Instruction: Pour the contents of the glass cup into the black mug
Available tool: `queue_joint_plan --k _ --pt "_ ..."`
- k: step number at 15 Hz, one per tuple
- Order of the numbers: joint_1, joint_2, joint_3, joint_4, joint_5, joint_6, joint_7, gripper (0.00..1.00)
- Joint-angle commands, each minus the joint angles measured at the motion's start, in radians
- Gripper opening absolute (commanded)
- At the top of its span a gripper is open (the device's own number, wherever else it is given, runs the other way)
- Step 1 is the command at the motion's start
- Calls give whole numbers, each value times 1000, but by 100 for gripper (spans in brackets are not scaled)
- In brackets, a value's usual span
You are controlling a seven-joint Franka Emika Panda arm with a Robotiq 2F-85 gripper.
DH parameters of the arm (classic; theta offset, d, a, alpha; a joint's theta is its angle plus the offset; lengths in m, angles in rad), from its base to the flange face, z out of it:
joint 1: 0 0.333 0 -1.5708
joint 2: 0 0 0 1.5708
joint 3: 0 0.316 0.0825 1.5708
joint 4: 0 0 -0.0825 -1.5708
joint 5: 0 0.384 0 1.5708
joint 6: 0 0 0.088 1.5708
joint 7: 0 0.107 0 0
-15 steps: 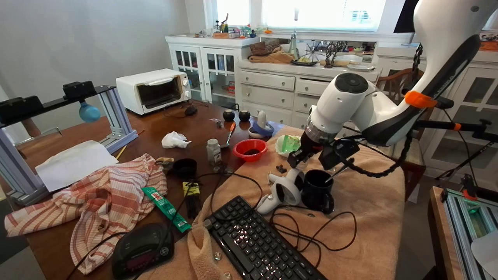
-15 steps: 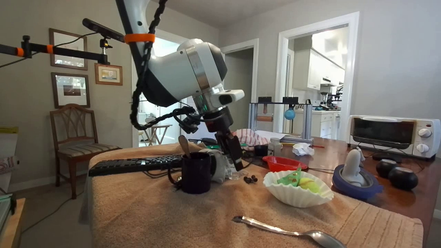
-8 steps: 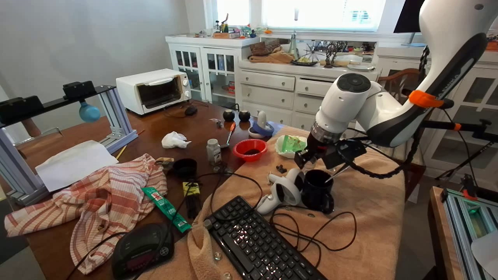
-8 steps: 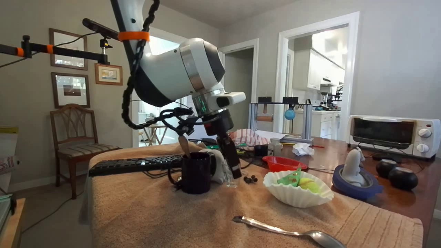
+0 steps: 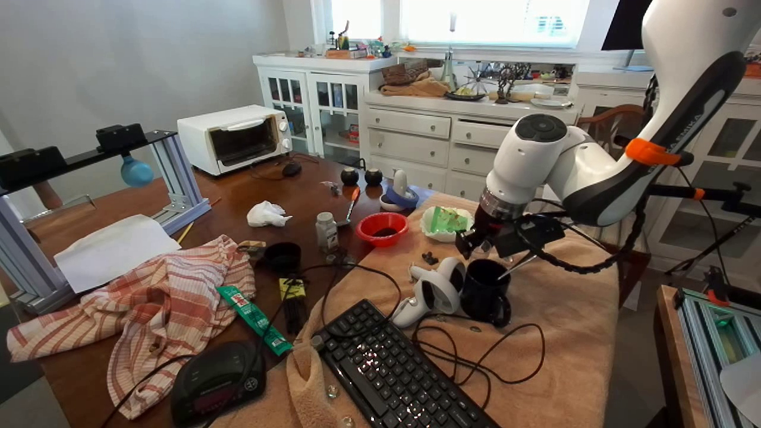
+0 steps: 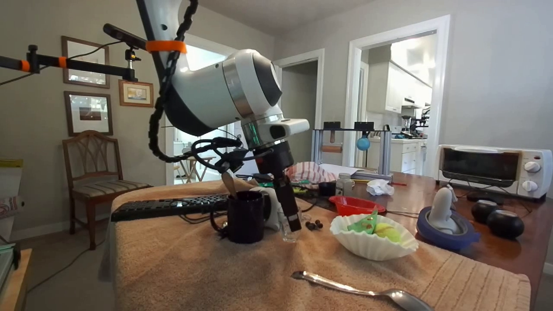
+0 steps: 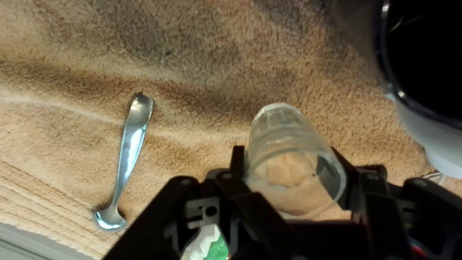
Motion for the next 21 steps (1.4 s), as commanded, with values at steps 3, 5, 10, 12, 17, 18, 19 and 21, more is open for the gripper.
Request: queue_joint_plan --k 3,5,10,12,17,18,19,21 --pt "-16 1 10 -27 70 19 -1 30" --pt "-15 3 12 -29 83 15 -4 82" --pt "-7 -9 14 -32 88 -1 6 100" --pt "3 -30 17 -39 83 -27 15 100" --pt "97 -186 38 -61 48 -356 176 100" --pt "111 -213 51 -65 49 -406 193 100" --pt "146 -238 32 -68 38 -424 195 100" --pt "157 -278 43 -76 5 -416 224 100"
